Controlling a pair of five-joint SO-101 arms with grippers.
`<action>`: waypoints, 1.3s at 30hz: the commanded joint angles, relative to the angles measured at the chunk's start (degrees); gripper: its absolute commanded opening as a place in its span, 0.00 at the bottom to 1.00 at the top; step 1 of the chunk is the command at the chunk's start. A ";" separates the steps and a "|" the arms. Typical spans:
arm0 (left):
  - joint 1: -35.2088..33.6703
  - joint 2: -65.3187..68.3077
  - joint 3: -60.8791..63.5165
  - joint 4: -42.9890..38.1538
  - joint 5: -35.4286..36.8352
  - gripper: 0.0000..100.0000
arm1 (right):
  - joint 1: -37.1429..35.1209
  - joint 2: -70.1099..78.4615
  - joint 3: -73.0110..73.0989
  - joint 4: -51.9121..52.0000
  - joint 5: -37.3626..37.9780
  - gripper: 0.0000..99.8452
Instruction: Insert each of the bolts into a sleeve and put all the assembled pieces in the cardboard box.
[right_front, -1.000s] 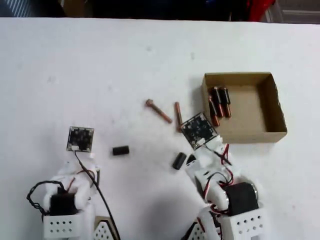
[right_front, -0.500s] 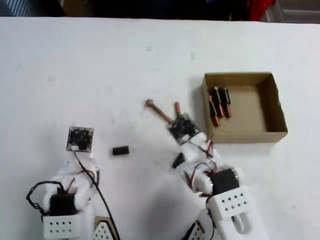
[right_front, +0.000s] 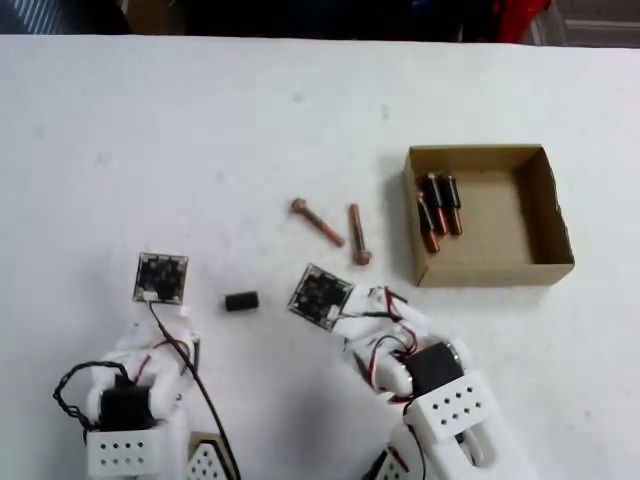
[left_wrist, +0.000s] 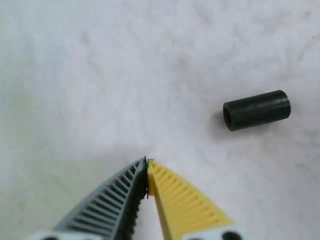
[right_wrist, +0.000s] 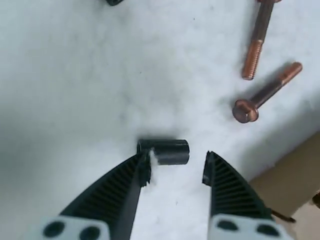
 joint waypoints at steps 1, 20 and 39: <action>0.04 -0.13 0.00 0.26 -0.62 0.02 | 2.51 0.22 -0.44 -3.21 5.10 0.15; 0.04 -0.13 0.00 0.26 -0.62 0.02 | 11.30 0.22 8.97 -19.21 26.55 0.15; 0.04 -0.13 0.00 0.18 -0.70 0.02 | 7.25 -0.22 13.27 -16.13 48.35 0.15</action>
